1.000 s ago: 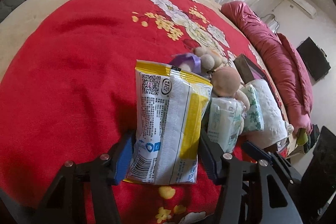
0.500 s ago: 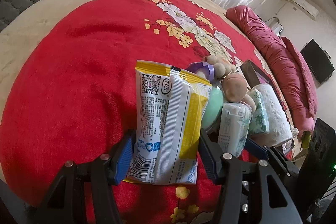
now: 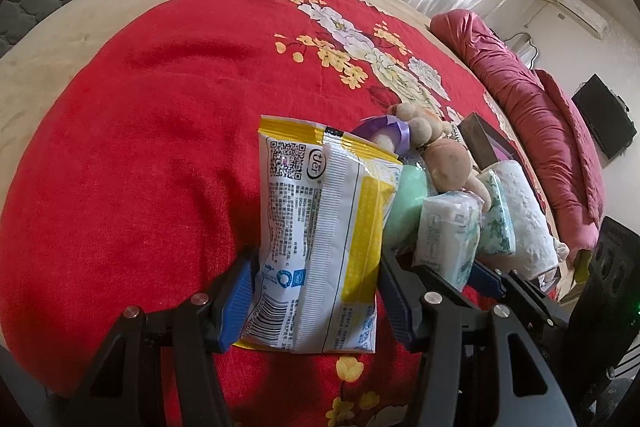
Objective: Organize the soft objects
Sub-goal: 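Lift the yellow-striped bag with the left gripper while the right lifts the tissue pack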
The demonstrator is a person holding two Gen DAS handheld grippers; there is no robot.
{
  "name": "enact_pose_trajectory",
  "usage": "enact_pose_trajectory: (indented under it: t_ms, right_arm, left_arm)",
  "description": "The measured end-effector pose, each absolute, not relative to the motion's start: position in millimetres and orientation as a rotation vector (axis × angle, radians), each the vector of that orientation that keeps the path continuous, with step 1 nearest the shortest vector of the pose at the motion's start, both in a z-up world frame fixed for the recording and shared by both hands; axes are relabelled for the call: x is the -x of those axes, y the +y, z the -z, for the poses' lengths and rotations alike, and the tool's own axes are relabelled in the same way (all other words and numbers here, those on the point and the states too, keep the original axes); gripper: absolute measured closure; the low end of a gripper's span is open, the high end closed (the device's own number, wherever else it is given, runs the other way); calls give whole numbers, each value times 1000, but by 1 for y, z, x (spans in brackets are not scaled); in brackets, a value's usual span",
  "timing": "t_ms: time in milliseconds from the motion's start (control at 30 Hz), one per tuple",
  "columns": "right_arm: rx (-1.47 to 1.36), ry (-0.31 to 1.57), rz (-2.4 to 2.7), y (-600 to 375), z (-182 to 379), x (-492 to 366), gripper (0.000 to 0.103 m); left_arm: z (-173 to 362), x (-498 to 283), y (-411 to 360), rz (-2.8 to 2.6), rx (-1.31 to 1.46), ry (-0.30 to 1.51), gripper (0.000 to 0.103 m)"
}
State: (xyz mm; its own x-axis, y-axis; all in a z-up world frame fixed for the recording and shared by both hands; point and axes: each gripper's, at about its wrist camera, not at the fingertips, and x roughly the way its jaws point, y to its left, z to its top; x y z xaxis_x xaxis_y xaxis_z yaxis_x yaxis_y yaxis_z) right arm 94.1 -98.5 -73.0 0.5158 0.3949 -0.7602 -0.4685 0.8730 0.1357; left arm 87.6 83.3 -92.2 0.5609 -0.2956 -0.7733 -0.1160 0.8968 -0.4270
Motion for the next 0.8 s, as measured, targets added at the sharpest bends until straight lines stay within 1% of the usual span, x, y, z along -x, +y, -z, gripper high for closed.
enact_pose_trajectory:
  t_ms: [367,800]
  right_arm:
    - [113,845,-539,-107,55,-75,53]
    - [159,736,-537,-116,21,-50,53]
  left_arm:
    - [85,-84,76,113,425,953,45]
    - [61,-67,61,104,367,897,46]
